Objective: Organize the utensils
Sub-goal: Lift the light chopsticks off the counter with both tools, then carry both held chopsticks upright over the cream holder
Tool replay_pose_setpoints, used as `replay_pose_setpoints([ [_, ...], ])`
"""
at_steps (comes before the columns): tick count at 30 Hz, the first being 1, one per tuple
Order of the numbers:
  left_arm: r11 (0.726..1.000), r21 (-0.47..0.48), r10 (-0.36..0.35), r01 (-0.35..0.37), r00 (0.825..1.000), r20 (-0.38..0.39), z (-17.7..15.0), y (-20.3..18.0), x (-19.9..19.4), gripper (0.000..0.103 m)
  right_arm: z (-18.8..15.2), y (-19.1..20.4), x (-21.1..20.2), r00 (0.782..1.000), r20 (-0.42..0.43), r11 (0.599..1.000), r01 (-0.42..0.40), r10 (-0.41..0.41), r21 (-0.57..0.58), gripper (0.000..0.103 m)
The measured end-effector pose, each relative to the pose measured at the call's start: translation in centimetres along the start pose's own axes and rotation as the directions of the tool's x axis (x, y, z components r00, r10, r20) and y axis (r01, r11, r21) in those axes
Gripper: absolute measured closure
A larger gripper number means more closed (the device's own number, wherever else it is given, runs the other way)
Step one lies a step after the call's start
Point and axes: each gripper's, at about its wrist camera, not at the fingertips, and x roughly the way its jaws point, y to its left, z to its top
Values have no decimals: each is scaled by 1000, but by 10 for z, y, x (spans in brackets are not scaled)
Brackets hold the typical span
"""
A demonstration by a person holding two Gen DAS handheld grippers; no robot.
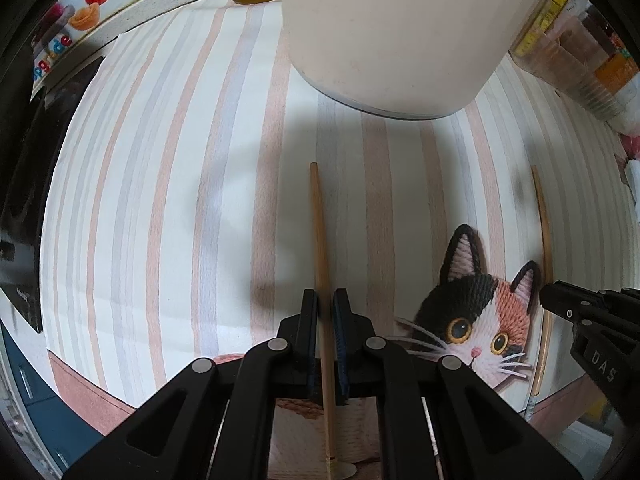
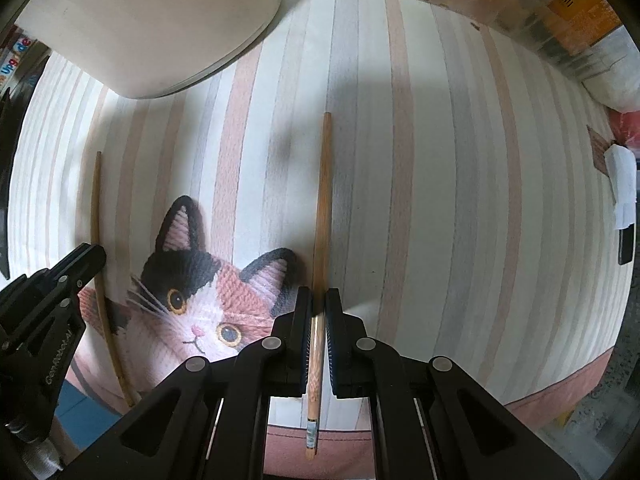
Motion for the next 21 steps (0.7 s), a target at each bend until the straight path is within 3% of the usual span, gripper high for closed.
replay_pose_setpoints([
  [5, 1000, 10, 3, -3, 1000, -2, -1, -3, 2, 98, -7, 2, 2, 999, 50, 999, -22, 20, 38, 96],
  [7, 1000, 3, 13, -13, 1000, 25, -5, -1, -4, 99, -10, 3, 3, 996, 71, 997, -59, 55, 48, 96],
  [13, 999, -19, -42, 45, 992, 116, -16, 5, -43, 99, -28, 2, -27, 973, 180, 987, -155, 146, 42, 96],
  [18, 998, -13, -63, 68, 972, 227, -22, 12, -87, 99, -41, 0, -64, 936, 291, 977, -214, 200, 19, 96],
  [21, 996, -16, -82, 91, 949, 303, -22, 18, -122, 99, -45, -3, -98, 899, 376, 970, -244, 226, -1, 97],
])
